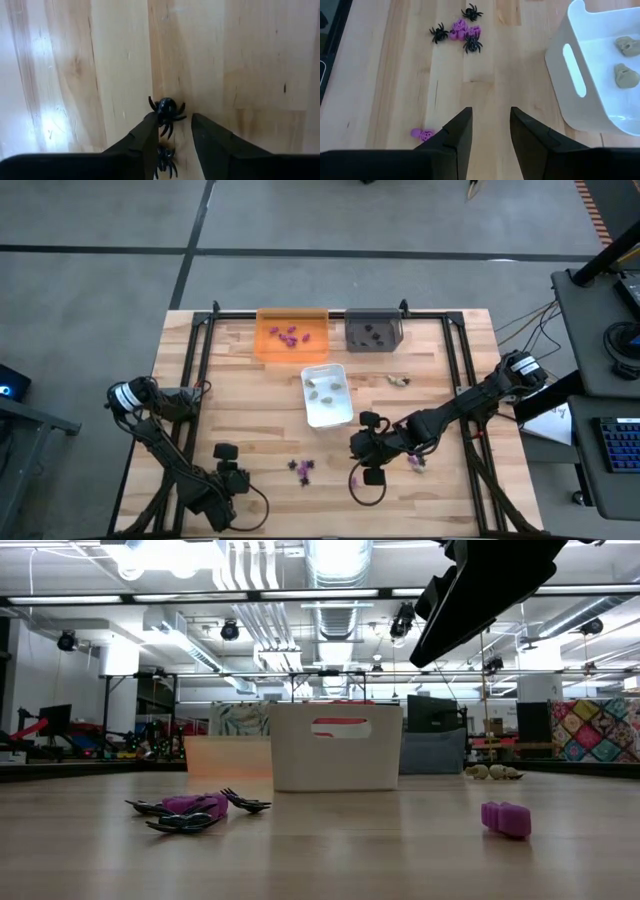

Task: Sort Halloween decoration
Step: Put the black spider toy into the black bin

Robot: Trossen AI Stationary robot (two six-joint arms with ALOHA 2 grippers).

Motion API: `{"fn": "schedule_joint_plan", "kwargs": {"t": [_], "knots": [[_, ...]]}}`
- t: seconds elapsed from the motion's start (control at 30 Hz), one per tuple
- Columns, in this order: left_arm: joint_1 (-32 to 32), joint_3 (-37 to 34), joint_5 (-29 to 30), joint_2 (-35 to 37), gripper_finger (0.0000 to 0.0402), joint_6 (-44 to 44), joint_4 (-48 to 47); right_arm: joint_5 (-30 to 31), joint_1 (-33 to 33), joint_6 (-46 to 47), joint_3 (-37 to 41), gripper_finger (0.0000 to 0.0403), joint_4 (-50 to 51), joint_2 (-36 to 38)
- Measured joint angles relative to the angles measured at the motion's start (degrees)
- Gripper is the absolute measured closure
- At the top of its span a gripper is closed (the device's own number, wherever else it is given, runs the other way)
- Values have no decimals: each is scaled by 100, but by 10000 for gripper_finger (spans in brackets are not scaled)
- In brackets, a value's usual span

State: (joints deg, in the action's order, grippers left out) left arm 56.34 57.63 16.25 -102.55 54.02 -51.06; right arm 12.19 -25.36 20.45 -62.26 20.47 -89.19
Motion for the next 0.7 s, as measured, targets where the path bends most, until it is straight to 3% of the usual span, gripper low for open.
{"fn": "schedule_joint_plan", "kwargs": {"t": [0.43, 0.7], "knots": [[-15, -24, 316, -28, 392, -55, -38, 41, 0, 9, 0, 283, -23, 0], [-14, -31, 477, 3, 401, 59, -34, 136, 0, 13, 0, 289, -24, 0]]}}
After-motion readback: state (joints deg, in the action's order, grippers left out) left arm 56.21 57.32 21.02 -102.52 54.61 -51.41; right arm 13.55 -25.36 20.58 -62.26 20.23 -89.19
